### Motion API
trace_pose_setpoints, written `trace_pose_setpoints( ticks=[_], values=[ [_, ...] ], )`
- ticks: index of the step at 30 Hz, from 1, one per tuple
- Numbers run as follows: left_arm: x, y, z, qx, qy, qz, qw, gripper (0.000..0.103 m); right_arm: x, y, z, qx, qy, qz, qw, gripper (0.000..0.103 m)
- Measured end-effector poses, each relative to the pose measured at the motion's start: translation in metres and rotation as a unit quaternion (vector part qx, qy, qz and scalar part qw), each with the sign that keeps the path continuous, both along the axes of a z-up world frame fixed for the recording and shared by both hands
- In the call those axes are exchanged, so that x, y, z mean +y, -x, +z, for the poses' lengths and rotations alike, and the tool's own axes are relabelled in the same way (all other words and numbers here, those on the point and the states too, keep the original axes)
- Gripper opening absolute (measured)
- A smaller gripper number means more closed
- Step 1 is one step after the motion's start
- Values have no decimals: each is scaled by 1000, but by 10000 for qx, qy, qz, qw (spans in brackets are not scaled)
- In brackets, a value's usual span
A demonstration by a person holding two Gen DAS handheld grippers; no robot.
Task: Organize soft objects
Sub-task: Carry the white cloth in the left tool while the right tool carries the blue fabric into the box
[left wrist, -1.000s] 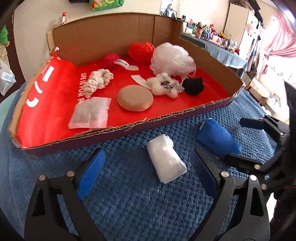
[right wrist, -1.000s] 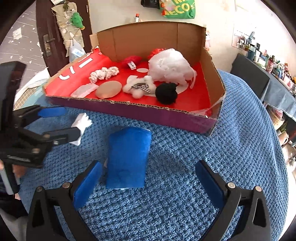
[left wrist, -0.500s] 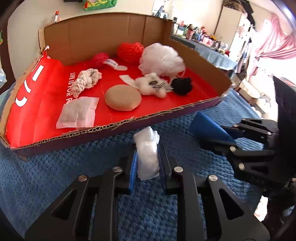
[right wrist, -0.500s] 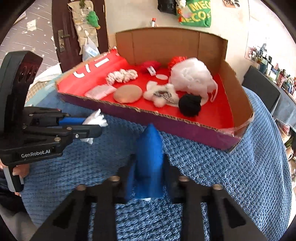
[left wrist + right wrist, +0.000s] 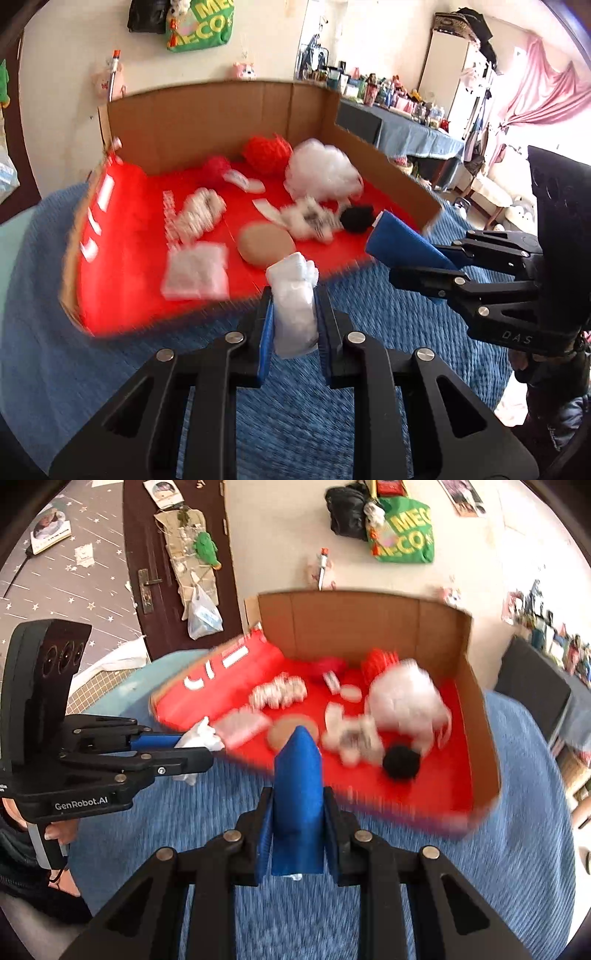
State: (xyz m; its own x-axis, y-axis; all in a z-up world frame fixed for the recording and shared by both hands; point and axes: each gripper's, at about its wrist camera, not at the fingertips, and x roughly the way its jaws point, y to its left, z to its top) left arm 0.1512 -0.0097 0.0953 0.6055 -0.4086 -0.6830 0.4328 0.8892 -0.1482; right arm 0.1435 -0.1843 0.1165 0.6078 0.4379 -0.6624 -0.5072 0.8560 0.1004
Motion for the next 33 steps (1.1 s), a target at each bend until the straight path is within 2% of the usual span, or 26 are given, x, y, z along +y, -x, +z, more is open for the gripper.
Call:
trace_pose_setpoints(
  ticks=[2, 7, 12, 15, 23, 30, 33],
  values=[
    [6, -13, 11, -41, -17, 3, 10000, 19, 8, -20, 8, 6, 21, 16, 10000, 27],
    [16, -78, 25, 64, -374, 119, 9992, 19, 35, -83, 12, 217, 323, 76, 9992, 27],
    [20, -145, 16, 470, -831, 329, 9949, 19, 63, -137, -6, 589, 778, 135, 9951, 27],
    [20, -166, 4, 653, -1114, 350, 9910, 19, 74, -157, -18, 857, 936, 166, 9918, 27],
    [21, -196, -21, 1156, -1572, 379, 9801, 19, 85, -177, -33, 1115, 1117, 225, 9872, 30],
    [19, -202, -32, 1318, -1886, 366, 9725, 19, 81, -182, -39, 1303, 1127, 229, 9848, 30],
    [18, -203, -37, 1390, -1965, 374, 9699, 19, 84, -186, -40, 1317, 1158, 233, 9842, 34]
  ],
)
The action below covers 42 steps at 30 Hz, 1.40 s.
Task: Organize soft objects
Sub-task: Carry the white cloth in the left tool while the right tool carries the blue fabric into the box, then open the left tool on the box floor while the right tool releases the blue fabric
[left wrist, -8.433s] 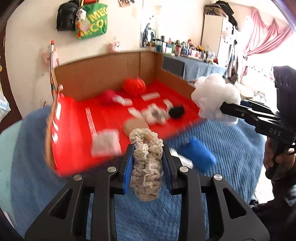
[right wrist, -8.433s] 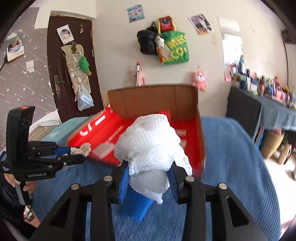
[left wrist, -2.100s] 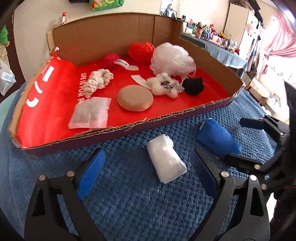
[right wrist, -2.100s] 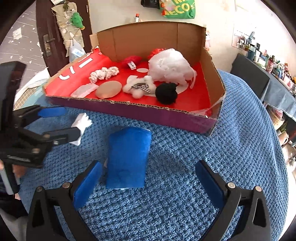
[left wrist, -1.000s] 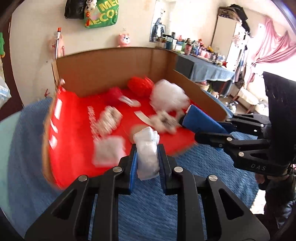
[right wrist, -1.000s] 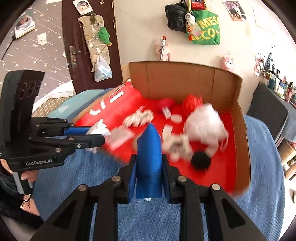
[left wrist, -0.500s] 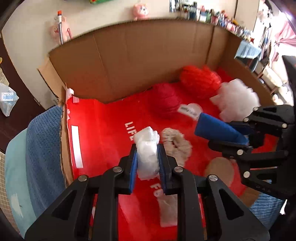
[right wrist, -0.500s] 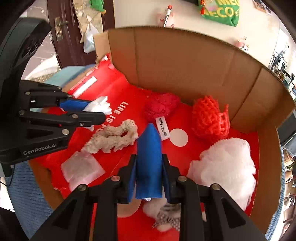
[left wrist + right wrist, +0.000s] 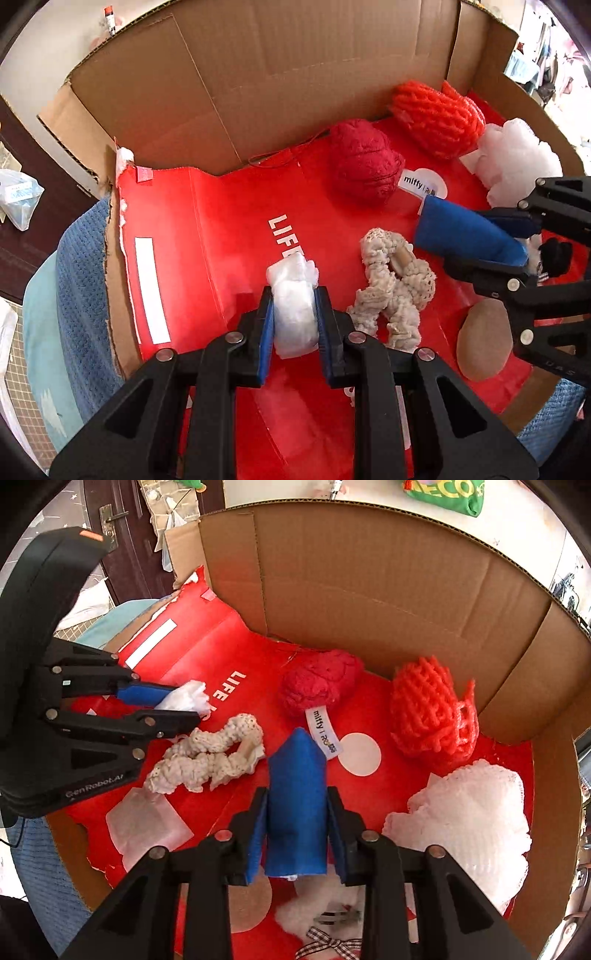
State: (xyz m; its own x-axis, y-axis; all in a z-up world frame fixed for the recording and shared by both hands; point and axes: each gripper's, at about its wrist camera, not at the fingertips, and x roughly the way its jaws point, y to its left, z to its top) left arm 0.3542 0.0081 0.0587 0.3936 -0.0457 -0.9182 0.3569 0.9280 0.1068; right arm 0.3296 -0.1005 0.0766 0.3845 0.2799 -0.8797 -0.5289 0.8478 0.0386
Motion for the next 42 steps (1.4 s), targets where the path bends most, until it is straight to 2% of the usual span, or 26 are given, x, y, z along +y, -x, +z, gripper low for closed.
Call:
trace_pose_setpoints(
  ticks=[5, 12, 18, 27, 42],
  values=[
    [-4, -3, -1, 27, -4, -26, 10000, 20, 2, -4, -2, 80, 46, 29, 10000, 36],
    [1, -14, 1, 65, 68, 29, 10000, 21, 9, -12, -5, 107, 111, 21, 9999, 47],
    [8, -16, 1, 67, 50, 58, 9999, 21, 14, -17, -7, 124, 133, 5, 9998, 52],
    [17, -18, 2, 104, 100, 95, 9999, 25, 13, -17, -9, 89, 132, 55, 9999, 56],
    [27, -21, 6, 154, 240, 167, 9995, 26, 6, -8, -1, -4, 30, 49, 10000, 62]
  ],
)
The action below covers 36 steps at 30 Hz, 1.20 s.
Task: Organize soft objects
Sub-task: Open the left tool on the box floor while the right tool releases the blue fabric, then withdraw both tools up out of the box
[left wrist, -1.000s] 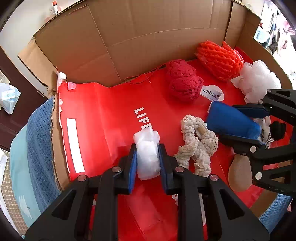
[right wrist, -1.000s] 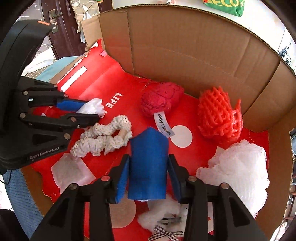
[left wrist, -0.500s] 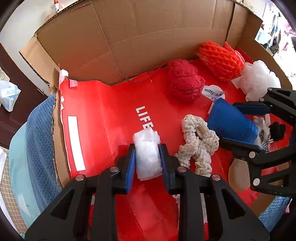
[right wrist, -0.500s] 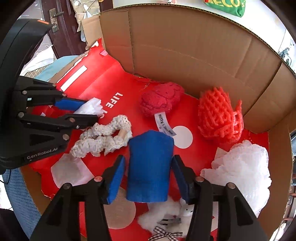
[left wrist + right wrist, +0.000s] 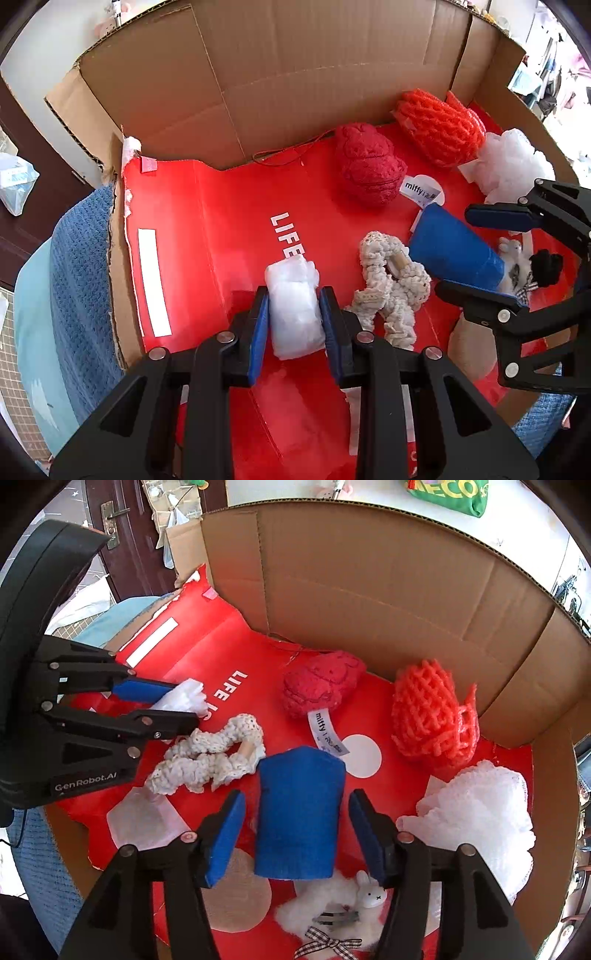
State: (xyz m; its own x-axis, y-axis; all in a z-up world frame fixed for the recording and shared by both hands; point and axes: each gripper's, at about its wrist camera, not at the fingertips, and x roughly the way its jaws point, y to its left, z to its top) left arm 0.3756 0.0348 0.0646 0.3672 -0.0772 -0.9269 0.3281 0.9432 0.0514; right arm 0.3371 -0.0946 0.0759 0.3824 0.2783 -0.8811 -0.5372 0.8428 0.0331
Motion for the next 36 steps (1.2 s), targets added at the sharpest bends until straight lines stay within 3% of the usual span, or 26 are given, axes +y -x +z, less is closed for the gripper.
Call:
trace_pose_setpoints(
  ticks=[2, 4, 6, 13, 17, 20, 25, 31, 34, 36],
  values=[
    [0, 1, 3, 3, 28, 19, 10000, 27, -2, 1, 1, -1, -25, -7, 10000, 62],
    [-1, 2, 6, 10, 43, 8, 10000, 43, -4, 2, 2, -9, -30, -14, 10000, 63],
    [-1, 3, 7, 0, 96, -29, 10000, 48, -7, 4, 3, -9, -50, -21, 10000, 63],
    [-6, 9, 15, -132, 36, -33, 9999, 52, -13, 13, 9, -39, -122, -34, 9999, 63],
    [-5, 16, 29, -283, 91, -2, 9996, 63, -17, 18, 13, -105, -152, -71, 9998, 67],
    [-6, 28, 42, -447, 194, -25, 9988, 64, -20, 23, 20, -162, -216, -112, 9996, 67],
    [-11, 54, 63, -760, 373, -27, 9964, 72, -32, 40, 37, -384, -352, -270, 9983, 76],
    [-9, 94, 84, -1293, 775, 126, 9885, 76, -59, 62, 60, -669, -636, -586, 9940, 82],
    [-11, 106, 88, -1580, 935, 233, 9827, 90, -68, 75, 71, -961, -670, -782, 9900, 87],
    [-12, 115, 92, -1819, 1073, 313, 9770, 94, -75, 85, 78, -1203, -672, -964, 9858, 99]
  ],
)
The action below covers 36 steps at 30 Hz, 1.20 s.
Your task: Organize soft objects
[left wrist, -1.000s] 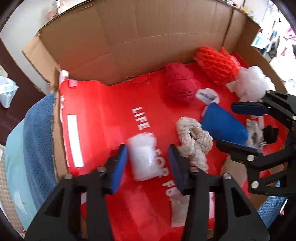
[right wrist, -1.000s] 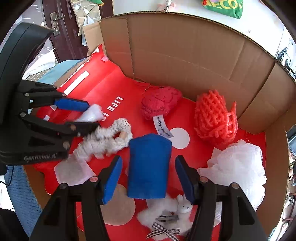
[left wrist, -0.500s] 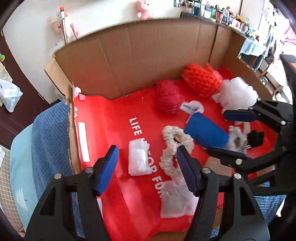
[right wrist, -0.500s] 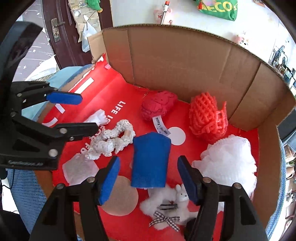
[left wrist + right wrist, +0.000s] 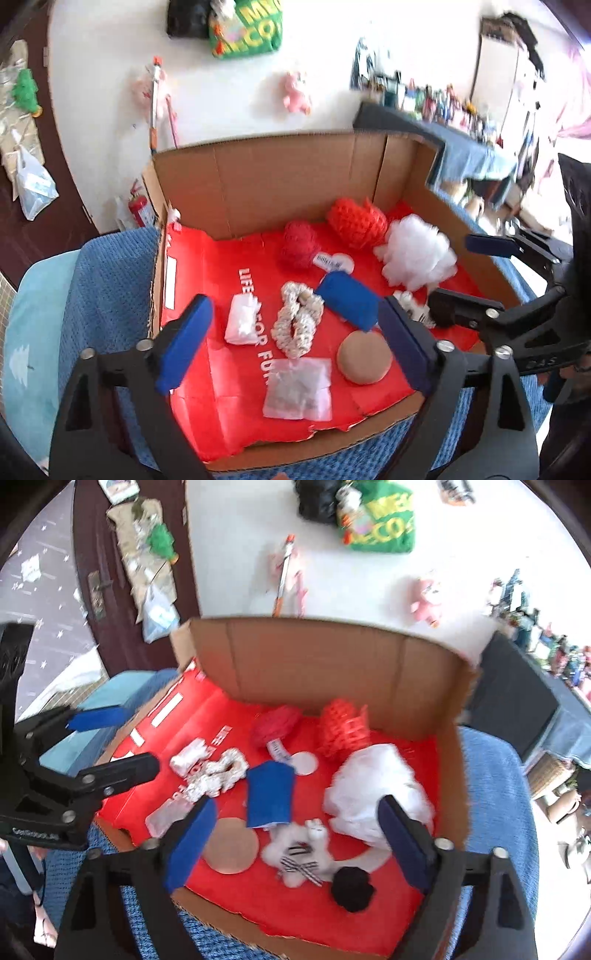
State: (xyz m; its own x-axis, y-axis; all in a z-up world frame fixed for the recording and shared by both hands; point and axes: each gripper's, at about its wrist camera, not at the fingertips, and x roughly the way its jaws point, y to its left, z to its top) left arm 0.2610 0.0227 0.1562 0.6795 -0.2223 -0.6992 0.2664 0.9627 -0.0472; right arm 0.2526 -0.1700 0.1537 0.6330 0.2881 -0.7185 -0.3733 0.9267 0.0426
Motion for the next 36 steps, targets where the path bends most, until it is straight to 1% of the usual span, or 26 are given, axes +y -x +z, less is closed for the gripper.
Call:
trace_pose_setpoints(
  ticks=[1, 2, 5, 8, 11, 14, 16, 20, 24, 26, 29, 36],
  values=[
    [0, 1, -3, -108, 49, 52, 9999, 96, -2, 4, 2, -115, -2, -87, 9999, 101],
    [-1, 5, -3, -238, 96, 103, 9996, 100, -6, 9, 5, -247, -2, -165, 9996, 103],
    [-5, 16, -5, -645, 212, 255, 9974, 101, -12, 20, 4, -638, 80, -417, 9971, 103],
    [-8, 21, -13, -889, 248, 380, 9950, 101, -19, 30, -7, -1046, 43, -694, 9921, 103],
    [-12, 28, -22, -1246, 81, 518, 9908, 101, -22, 32, -19, -1203, -92, -826, 9892, 103],
    [-14, 36, -28, -1505, 18, 534, 9872, 101, -19, 31, -33, -1236, -58, -926, 9880, 103],
    [-14, 38, -33, -1537, 26, 546, 9866, 101, -20, 31, -39, -1237, -35, -993, 9873, 103],
    [-12, 33, -46, -1396, 23, 677, 9879, 101, -24, 34, -45, -1194, -143, -1058, 9871, 103],
    [-12, 27, -56, -1305, -13, 710, 9889, 101, -25, 32, -53, -1116, -109, -1110, 9875, 103],
    [-12, 26, -60, -1287, -8, 716, 9891, 101, -24, 31, -54, -1125, -71, -1122, 9873, 103],
    [-14, 25, -65, -1240, -126, 745, 9894, 101, -25, 31, -56, -1121, -102, -1122, 9873, 103],
    [-14, 20, -73, -1051, -124, 754, 9915, 101, -28, 28, -61, -988, -160, -1171, 9881, 103]
  ],
)
